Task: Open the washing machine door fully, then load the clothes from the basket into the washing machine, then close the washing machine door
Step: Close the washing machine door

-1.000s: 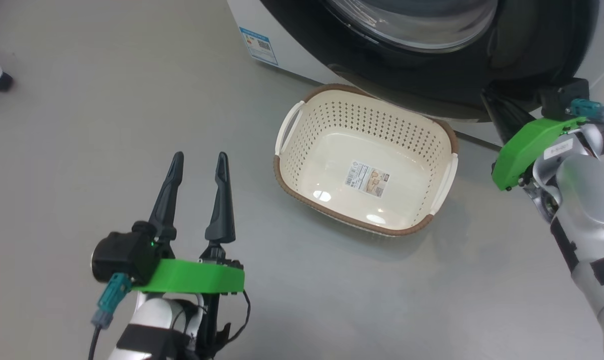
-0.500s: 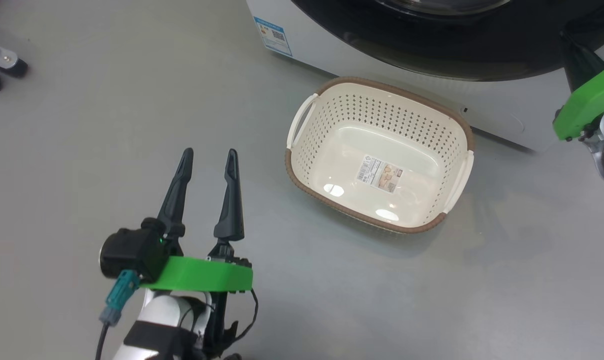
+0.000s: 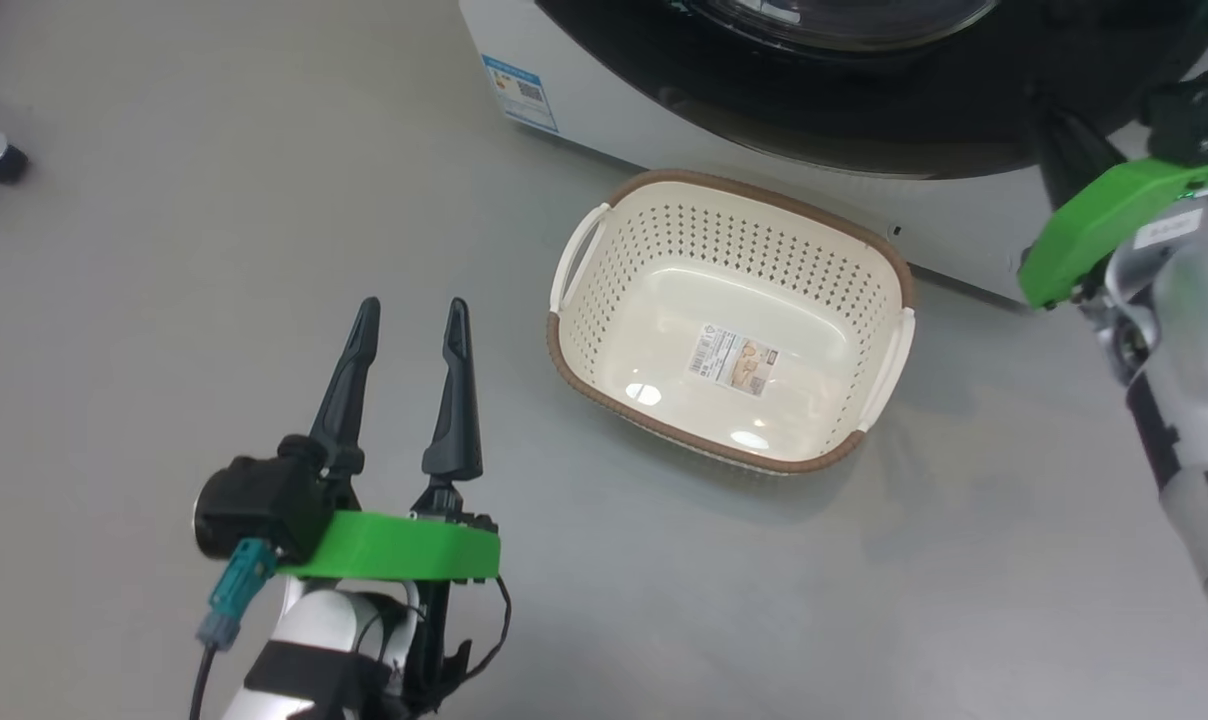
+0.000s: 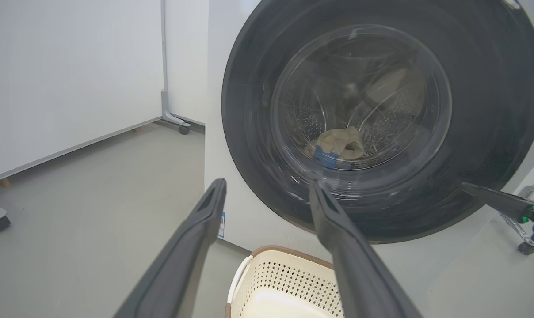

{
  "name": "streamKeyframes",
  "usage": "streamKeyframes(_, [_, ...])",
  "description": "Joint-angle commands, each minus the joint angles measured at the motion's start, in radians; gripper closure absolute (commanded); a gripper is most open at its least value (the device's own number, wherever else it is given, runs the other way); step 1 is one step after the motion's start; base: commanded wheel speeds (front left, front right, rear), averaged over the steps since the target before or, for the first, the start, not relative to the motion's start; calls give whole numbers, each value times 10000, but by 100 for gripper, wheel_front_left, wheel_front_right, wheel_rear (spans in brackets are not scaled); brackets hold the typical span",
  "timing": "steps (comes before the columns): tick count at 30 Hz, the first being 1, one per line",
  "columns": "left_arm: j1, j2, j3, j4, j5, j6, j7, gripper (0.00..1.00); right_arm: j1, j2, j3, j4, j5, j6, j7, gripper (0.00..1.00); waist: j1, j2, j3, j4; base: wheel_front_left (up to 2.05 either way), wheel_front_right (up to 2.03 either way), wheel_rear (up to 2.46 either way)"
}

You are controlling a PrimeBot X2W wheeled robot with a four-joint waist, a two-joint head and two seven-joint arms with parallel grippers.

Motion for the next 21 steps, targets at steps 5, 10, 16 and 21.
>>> streamKeyframes(5, [-59, 124, 554, -84, 261, -58, -107, 0, 1238, 523, 474, -1754, 150, 31, -134, 100, 0, 0, -387, -575, 0, 0, 0])
streamKeyframes(10, [44, 124, 768, 228, 532, -222, -107, 0, 2948, 809, 91, -4261, -12, 31, -134, 100, 0, 0, -809, -1352, 0, 0, 0])
streamKeyframes(16, [206, 124, 1017, 558, 793, -432, -107, 0, 4763, 1156, -462, -6725, -617, 31, -135, 27, 0, 0, -1220, -2189, 0, 0, 0])
streamKeyframes(21, [371, 138, 1206, 785, 879, -571, -107, 0, 5794, 1424, -879, -7850, -932, 31, -135, 0, 0, 0, -1529, -2720, 0, 0, 0])
